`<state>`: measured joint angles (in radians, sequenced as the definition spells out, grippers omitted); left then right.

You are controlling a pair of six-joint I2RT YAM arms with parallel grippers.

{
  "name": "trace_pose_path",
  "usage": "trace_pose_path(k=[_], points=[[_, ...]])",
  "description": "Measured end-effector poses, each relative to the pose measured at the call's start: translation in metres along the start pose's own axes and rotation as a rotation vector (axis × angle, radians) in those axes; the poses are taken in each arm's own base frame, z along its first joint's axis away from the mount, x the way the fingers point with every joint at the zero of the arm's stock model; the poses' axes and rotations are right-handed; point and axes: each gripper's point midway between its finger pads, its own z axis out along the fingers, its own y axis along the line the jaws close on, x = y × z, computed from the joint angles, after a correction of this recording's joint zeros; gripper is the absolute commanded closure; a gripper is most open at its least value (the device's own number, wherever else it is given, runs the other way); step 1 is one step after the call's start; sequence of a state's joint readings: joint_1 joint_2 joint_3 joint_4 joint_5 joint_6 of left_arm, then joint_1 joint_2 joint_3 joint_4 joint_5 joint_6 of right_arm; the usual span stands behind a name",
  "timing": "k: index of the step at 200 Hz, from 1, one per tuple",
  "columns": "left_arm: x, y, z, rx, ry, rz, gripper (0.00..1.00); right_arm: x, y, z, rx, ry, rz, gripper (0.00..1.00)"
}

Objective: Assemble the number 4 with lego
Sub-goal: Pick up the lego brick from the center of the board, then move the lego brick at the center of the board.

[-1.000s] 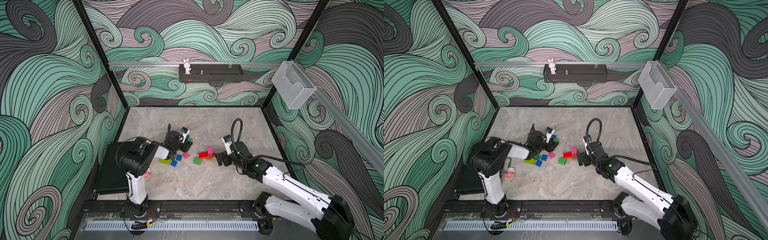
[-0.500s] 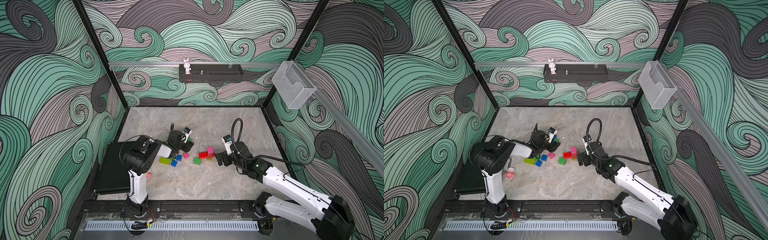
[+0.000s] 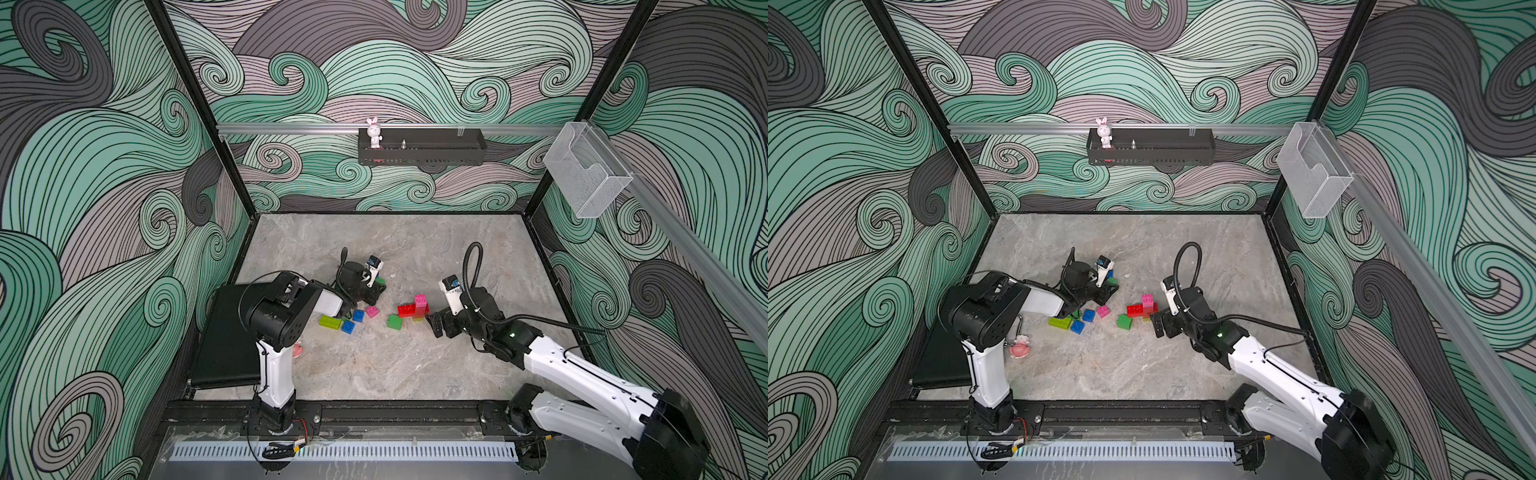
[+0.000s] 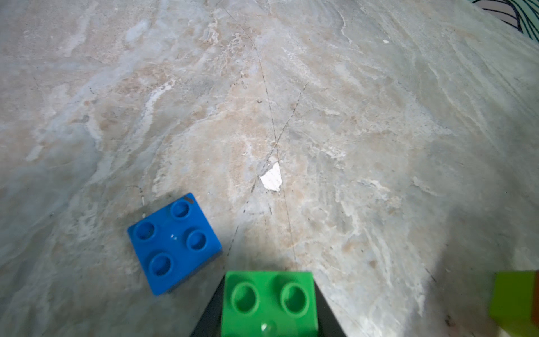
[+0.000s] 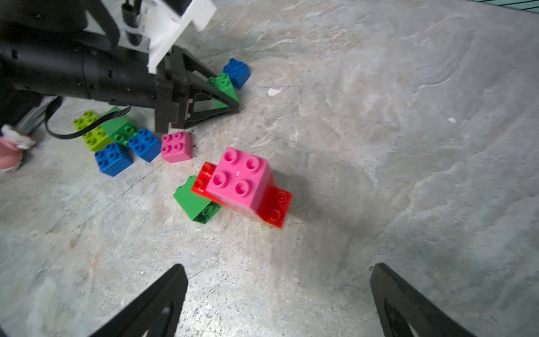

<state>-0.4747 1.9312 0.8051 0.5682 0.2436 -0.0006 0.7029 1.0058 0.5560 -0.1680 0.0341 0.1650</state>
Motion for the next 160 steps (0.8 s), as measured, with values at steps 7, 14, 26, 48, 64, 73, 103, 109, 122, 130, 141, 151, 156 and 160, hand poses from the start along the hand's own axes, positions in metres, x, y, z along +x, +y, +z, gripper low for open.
trace_pose_path(k=[7, 14, 26, 48, 64, 73, 103, 109, 122, 130, 141, 151, 156, 160], points=[[0.002, -0.001, -0.003, 0.0, 0.003, 0.0, 1.0, 0.003, 0.004, 0.002, -0.022, 0.0, 0.002, 0.02], [0.003, -0.002, -0.008, 0.0, 0.004, 0.0, 1.0, 0.004, 0.007, 0.005, -0.041, -0.002, 0.004, 0.02], [0.003, -0.004, -0.018, -0.002, 0.0, 0.0, 1.0, 0.005, 0.01, 0.012, -0.05, -0.002, 0.007, 0.04], [-0.013, -0.004, -0.039, -0.033, -0.036, -0.027, 1.0, 0.004, 0.013, 0.028, -0.053, -0.003, 0.007, 0.09], [-0.032, -0.002, -0.055, -0.064, -0.077, -0.07, 1.0, 0.006, 0.014, 0.04, -0.039, 0.0, -0.001, 0.11], [-0.041, -0.001, -0.063, -0.077, -0.097, -0.092, 1.0, 0.007, 0.014, 0.045, -0.027, -0.003, -0.006, 0.13], [-0.059, -0.005, -0.086, -0.083, -0.143, -0.156, 1.0, 0.006, 0.008, 0.061, 0.031, -0.02, -0.012, 0.21], [-0.059, -0.005, -0.089, -0.085, -0.147, -0.167, 1.0, 0.006, 0.007, 0.064, 0.04, -0.022, -0.013, 0.23], [-0.059, -0.005, -0.095, -0.094, -0.148, -0.196, 1.0, 0.007, 0.004, 0.069, 0.059, -0.024, -0.013, 0.25], [-0.058, -0.004, -0.097, -0.101, -0.143, -0.212, 1.0, 0.007, 0.002, 0.071, 0.069, -0.028, -0.013, 0.27], [-0.057, -0.003, -0.1, -0.11, -0.135, -0.233, 1.0, 0.005, 0.0, 0.073, 0.079, -0.035, -0.012, 0.27], [-0.055, -0.002, -0.101, -0.116, -0.127, -0.248, 1.0, 0.004, 0.0, 0.074, 0.085, -0.044, -0.011, 0.28], [-0.054, -0.002, -0.102, -0.118, -0.122, -0.254, 1.0, 0.002, -0.001, 0.074, 0.088, -0.05, -0.01, 0.28], [-0.053, -0.002, -0.102, -0.118, -0.118, -0.259, 1.0, 0.0, -0.001, 0.074, 0.089, -0.057, -0.009, 0.28]])
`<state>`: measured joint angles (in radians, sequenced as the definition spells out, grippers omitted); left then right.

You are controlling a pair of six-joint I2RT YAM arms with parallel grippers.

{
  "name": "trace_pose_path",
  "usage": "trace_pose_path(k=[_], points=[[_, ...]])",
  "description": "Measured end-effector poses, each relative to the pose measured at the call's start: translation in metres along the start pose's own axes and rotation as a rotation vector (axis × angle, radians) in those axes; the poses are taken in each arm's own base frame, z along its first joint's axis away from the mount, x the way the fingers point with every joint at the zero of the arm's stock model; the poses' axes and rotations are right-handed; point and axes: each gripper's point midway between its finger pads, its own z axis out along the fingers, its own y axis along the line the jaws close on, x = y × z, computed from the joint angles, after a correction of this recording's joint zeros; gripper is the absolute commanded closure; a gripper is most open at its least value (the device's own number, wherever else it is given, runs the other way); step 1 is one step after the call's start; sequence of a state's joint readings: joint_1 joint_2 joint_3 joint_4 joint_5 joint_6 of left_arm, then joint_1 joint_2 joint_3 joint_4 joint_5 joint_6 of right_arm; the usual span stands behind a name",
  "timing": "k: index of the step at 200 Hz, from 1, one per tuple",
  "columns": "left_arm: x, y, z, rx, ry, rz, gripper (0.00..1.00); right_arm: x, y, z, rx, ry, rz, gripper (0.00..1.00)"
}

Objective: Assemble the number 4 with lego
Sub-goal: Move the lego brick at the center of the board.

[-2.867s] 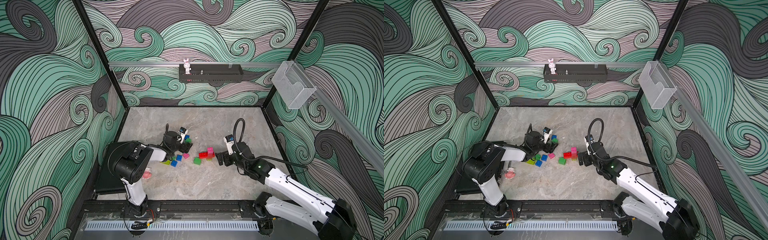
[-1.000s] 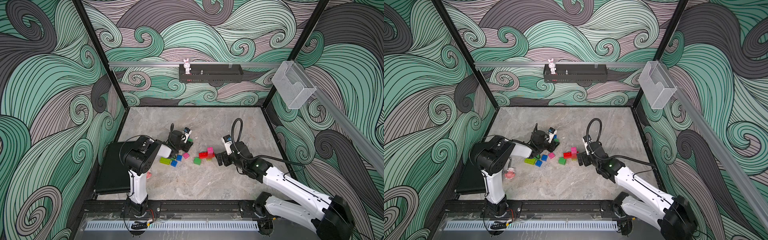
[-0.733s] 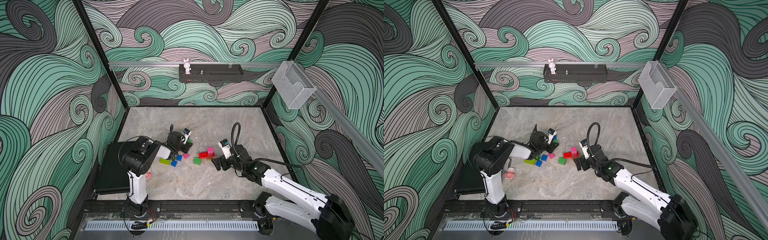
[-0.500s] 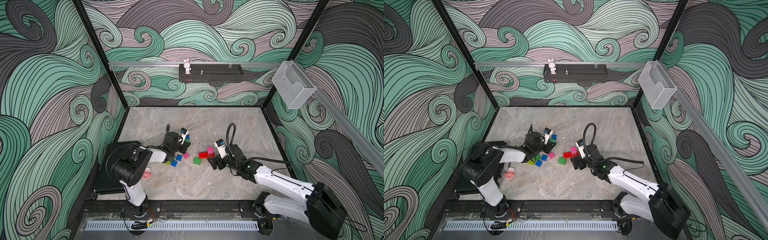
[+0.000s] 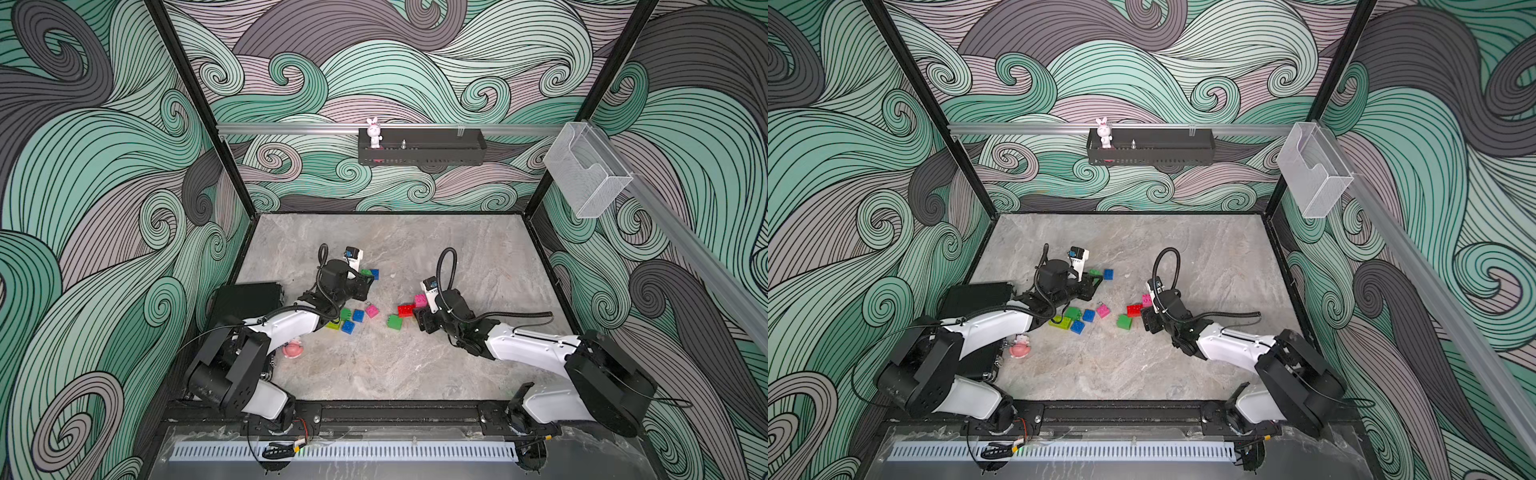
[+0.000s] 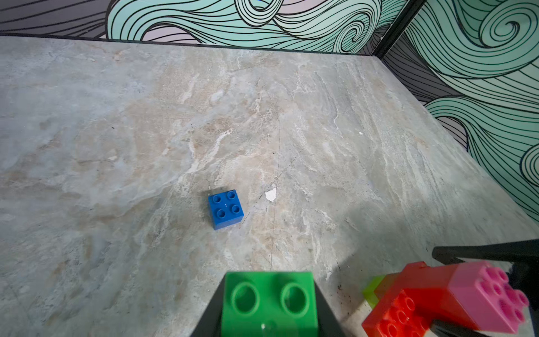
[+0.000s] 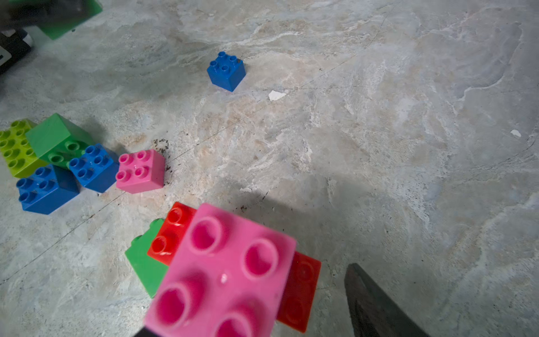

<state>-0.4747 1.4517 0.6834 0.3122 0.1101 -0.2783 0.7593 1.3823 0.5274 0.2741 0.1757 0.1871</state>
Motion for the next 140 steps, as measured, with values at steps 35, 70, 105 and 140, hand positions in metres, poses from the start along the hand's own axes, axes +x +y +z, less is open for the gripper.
trace_pose_path(k=[35, 70, 105, 140], points=[[0.011, 0.006, -0.001, -0.028, 0.046, -0.02, 1.0, -0.013, 0.002, -0.001, -0.008, -0.047, 0.001, 0.36], [0.016, 0.016, -0.006, -0.097, 0.081, -0.029, 1.0, -0.02, 0.004, -0.001, -0.015, -0.076, -0.016, 0.49], [0.003, 0.018, -0.013, -0.126, 0.059, -0.028, 1.0, -0.022, 0.005, -0.001, -0.018, -0.087, -0.039, 0.59], [0.001, 0.018, -0.015, -0.141, 0.085, -0.045, 1.0, -0.022, 0.008, 0.001, -0.037, -0.091, -0.072, 0.69]])
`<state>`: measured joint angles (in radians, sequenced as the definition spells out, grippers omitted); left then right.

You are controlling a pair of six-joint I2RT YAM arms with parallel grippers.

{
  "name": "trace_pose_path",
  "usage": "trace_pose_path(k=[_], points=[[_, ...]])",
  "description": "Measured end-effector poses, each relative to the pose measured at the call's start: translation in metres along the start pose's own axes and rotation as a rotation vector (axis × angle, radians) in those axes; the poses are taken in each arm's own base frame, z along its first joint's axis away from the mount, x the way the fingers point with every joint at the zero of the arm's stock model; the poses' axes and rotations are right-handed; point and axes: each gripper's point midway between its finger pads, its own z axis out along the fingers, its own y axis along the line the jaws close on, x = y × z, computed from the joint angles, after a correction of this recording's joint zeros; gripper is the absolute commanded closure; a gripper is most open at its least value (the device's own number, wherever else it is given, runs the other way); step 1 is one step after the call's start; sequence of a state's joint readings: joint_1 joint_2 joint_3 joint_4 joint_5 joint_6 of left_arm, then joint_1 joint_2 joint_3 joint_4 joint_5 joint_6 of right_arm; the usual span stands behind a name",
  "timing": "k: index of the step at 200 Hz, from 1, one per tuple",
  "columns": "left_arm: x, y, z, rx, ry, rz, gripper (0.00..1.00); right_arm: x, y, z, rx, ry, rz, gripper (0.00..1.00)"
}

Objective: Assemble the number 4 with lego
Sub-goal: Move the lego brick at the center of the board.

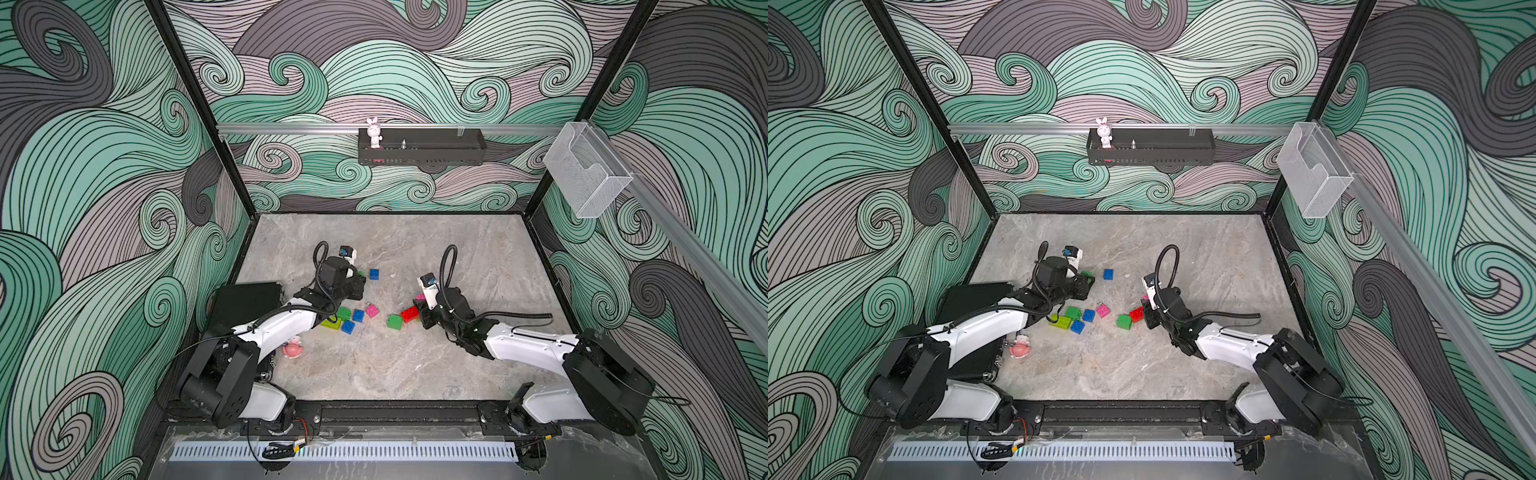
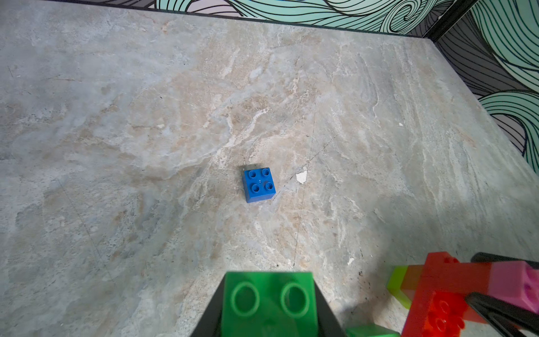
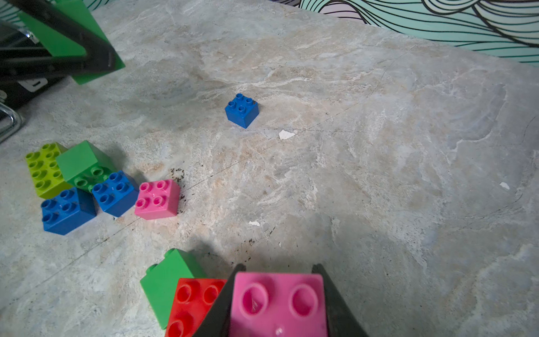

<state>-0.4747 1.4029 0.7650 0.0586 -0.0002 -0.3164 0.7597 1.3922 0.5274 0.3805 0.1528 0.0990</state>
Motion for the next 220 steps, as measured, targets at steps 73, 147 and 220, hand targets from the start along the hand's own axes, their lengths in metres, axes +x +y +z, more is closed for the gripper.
trace_pose_path(k=[73, 147, 220], points=[[-0.002, -0.031, 0.007, 0.153, 0.077, 0.046, 1.0, -0.004, 0.007, 0.007, -0.033, -0.02, -0.096, 0.86], [-0.002, -0.081, -0.004, 0.444, 0.009, 0.287, 1.0, -0.025, 0.007, 0.038, 0.007, -0.062, -0.096, 0.92], [0.007, -0.092, -0.008, 0.521, -0.019, 0.425, 1.0, -0.027, 0.0, 0.046, 0.047, -0.061, -0.023, 1.0]])
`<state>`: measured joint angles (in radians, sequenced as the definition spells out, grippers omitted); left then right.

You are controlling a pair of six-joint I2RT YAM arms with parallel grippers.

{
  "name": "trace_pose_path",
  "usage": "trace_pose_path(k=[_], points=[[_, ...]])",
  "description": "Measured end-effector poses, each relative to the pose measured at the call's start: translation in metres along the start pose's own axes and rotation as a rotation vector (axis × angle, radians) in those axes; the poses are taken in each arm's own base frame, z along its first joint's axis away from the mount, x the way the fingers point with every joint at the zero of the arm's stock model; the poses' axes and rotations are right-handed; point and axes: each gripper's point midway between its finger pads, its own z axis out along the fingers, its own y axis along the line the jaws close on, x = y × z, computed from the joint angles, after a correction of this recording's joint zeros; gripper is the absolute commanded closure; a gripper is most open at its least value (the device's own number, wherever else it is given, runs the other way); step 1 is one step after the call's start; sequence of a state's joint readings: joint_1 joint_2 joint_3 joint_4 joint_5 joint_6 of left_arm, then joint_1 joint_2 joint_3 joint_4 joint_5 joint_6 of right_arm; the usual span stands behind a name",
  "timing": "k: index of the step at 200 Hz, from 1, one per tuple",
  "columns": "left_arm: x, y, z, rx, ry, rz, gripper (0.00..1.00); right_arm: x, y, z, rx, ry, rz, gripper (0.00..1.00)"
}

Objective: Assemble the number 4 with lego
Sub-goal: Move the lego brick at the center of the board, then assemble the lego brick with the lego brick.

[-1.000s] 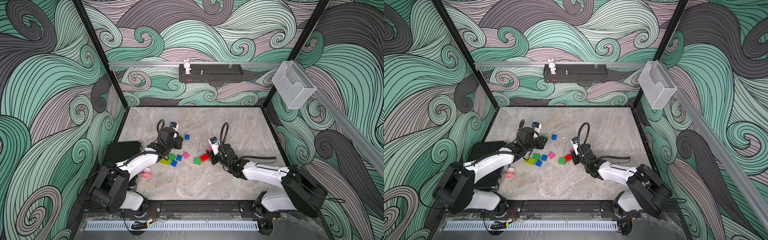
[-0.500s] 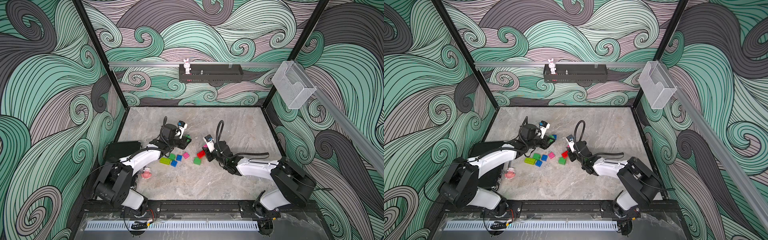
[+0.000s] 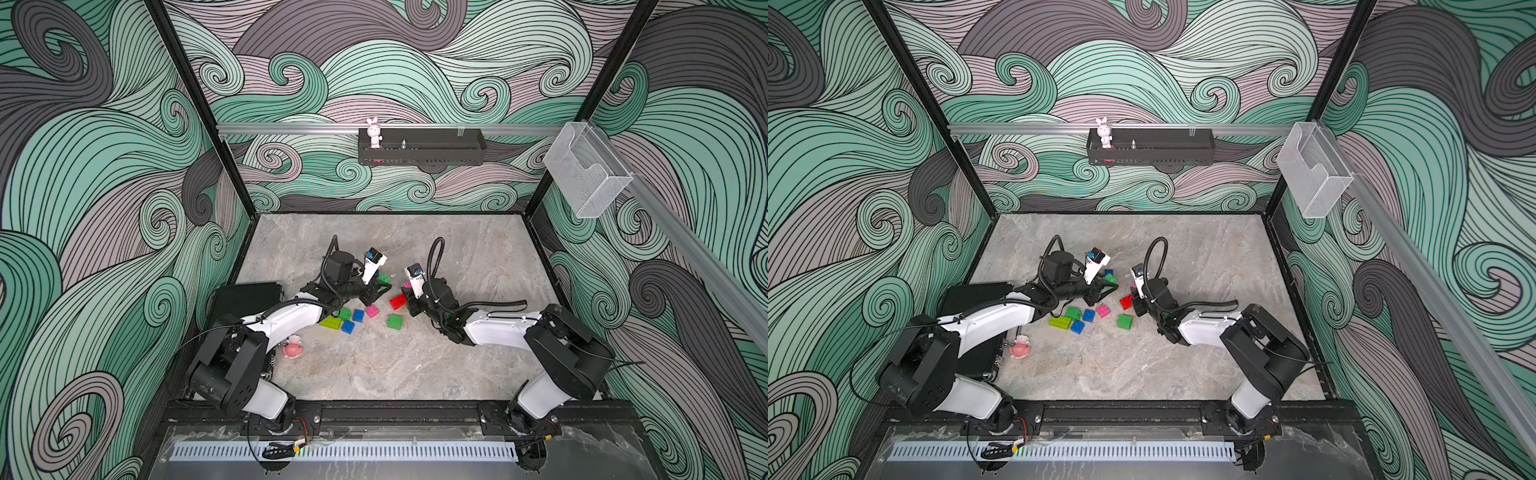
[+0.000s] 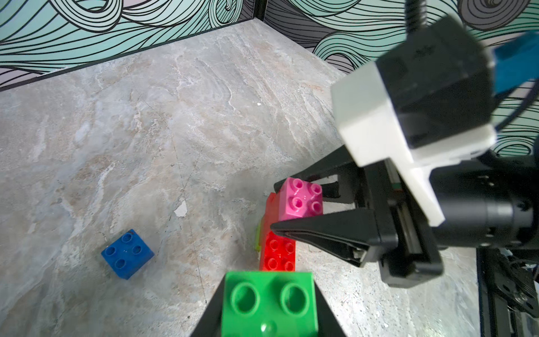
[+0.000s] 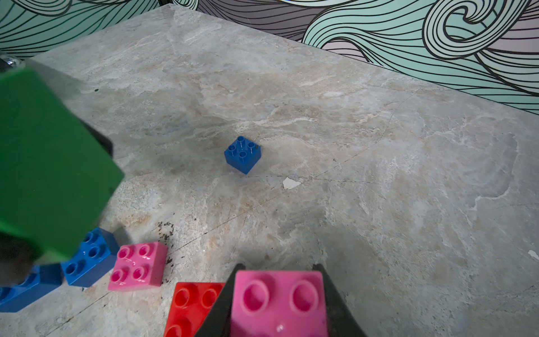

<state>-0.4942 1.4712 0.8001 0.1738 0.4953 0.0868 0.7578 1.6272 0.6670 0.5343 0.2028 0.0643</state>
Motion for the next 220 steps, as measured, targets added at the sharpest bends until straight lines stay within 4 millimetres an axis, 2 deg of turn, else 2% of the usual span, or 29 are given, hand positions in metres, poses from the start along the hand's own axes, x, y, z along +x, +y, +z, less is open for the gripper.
trace_pose_path(k=[51, 91, 143, 191, 220], points=[[0.008, -0.006, 0.004, 0.046, 0.019, 0.06, 1.0, 0.0, -0.002, 0.004, 0.019, 0.028, 0.028, 1.0], [0.022, -0.009, 0.009, 0.075, 0.064, 0.08, 1.0, 0.001, -0.003, 0.005, 0.023, 0.039, 0.036, 1.0], [0.042, -0.014, 0.028, 0.114, 0.124, 0.113, 1.0, 0.001, -0.003, 0.007, 0.024, 0.035, 0.037, 1.0], [0.049, -0.009, 0.042, 0.115, 0.128, 0.119, 1.0, 0.0, -0.002, 0.008, 0.024, 0.028, 0.038, 1.0], [0.046, -0.005, 0.045, 0.098, 0.111, 0.125, 1.0, 0.0, -0.002, 0.009, 0.026, 0.024, 0.039, 1.0]])
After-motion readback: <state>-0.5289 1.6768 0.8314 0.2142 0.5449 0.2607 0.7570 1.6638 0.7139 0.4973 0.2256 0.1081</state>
